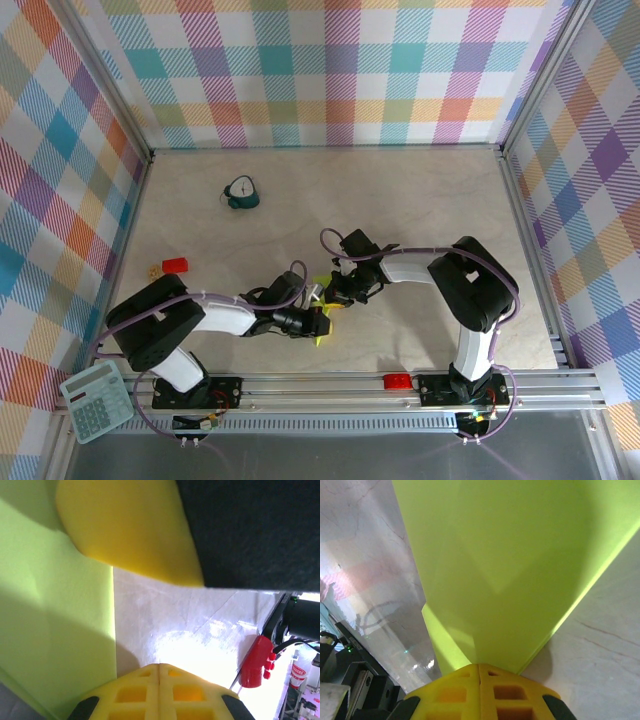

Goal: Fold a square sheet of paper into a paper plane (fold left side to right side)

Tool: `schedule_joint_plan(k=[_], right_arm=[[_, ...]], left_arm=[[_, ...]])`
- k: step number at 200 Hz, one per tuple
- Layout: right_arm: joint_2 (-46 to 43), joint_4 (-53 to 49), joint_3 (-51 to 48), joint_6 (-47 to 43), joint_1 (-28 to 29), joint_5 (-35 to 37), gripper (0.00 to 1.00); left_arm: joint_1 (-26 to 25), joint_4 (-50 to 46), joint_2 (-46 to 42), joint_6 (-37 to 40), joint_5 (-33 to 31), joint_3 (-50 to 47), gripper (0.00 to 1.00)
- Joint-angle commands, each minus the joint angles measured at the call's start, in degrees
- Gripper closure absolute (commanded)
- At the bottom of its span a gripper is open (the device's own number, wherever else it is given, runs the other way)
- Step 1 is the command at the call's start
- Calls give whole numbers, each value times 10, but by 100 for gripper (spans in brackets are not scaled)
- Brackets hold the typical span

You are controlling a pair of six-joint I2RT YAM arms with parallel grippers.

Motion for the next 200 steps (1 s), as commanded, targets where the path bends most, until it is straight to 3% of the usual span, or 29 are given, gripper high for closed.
schedule_joint_plan(k=[1,200], right_arm=[[54,-80,-29,-12,4,102,100],[64,-91,-24,-17,4,104,100]], left_arm=[[-15,-58,-14,-9,15,-23,100],[-64,-135,-59,3,-25,-55,100]])
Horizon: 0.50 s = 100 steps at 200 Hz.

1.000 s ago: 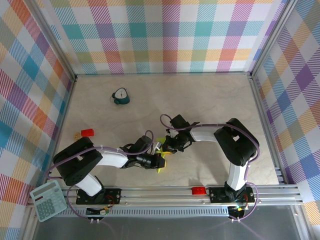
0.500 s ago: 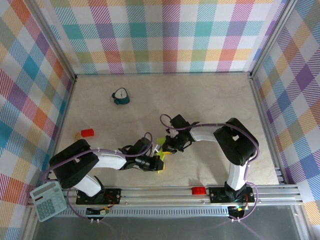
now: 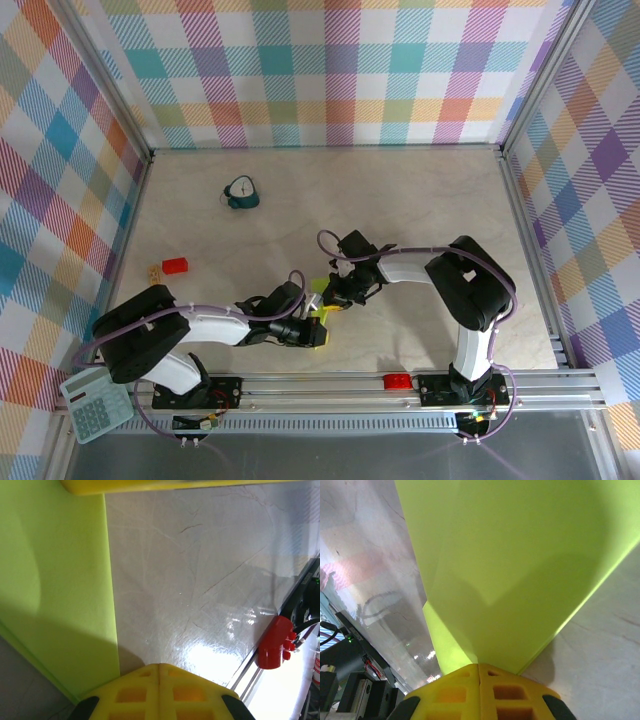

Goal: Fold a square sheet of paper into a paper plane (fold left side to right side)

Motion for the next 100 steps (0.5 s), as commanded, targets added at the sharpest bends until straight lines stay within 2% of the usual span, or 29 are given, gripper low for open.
schedule_joint_plan(k=[1,100], right_arm=[[56,-82,-31,-6,-1,119,100],[59,-87,-22,-8,-1,117,100]], left_arm=[[-20,-93,-7,-2,23,-28,100],[-23,-112,-45,-2,14,-38,100]])
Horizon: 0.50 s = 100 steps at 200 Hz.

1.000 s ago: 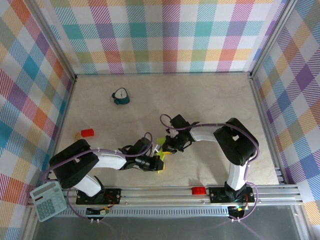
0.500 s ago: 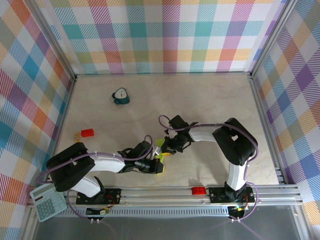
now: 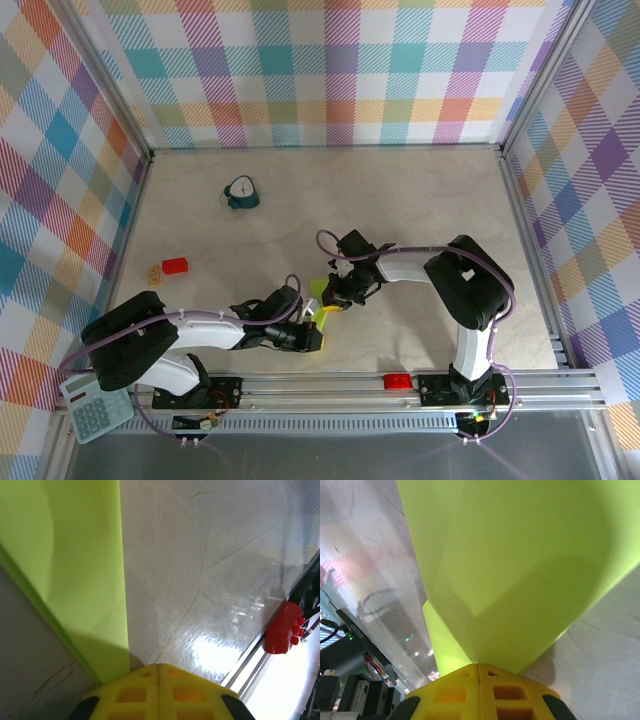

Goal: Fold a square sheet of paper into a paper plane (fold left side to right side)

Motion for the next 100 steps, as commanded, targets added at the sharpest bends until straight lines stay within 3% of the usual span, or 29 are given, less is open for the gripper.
schedule_joint_plan(k=[1,55,100], right_arm=[[54,-76,-30,-6,-2,124,100],[52,-80,-27,-8,-2,122,100],[31,-51,-33,0,-2,95,100]], left_arm=[[-14,-74,-7,-1,19,-21,100],[-14,-61,6,-1,20,-21,100],[1,-53,-67,-16,32,-3,100]])
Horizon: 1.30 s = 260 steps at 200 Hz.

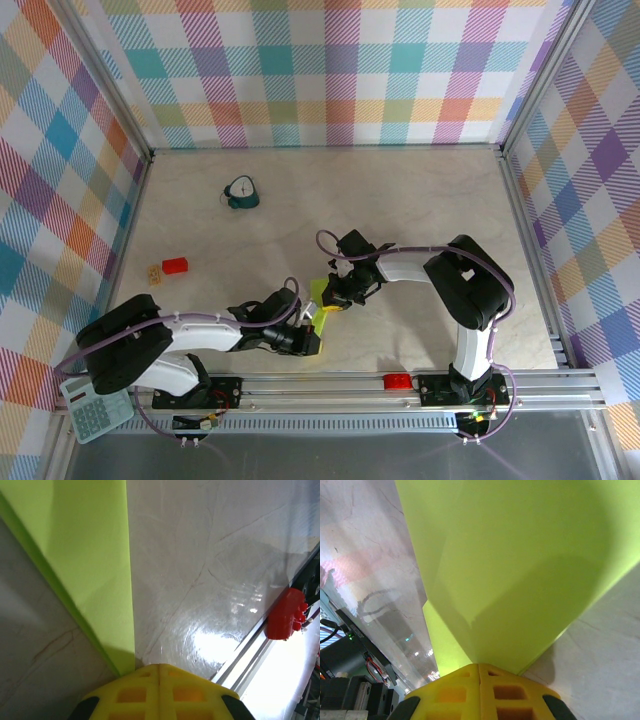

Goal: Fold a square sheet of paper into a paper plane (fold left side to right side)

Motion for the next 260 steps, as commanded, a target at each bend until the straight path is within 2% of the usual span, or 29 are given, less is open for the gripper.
schedule_joint_plan(k=[1,32,74,136,212,260], right_arm=[[32,-49,-34,0,-2,95,100],[21,-23,-39,12,-2,76,100],[18,-15,-37,17,-2,69,100],[14,-15,-30,18,-1,67,100],[-15,-4,4,27,-1,42,100],[-65,10,-16,32,-1,48,100]], left_arm=[[5,-26,-42,-12,20,3,100],[56,-43,-74,4,41,22,100],[90,-61,-18,42,57,62,100],[85,-24,29,33,56,44,100],[52,-68,39,33,2,28,100],[44,-108,37,42,-29,29,100]])
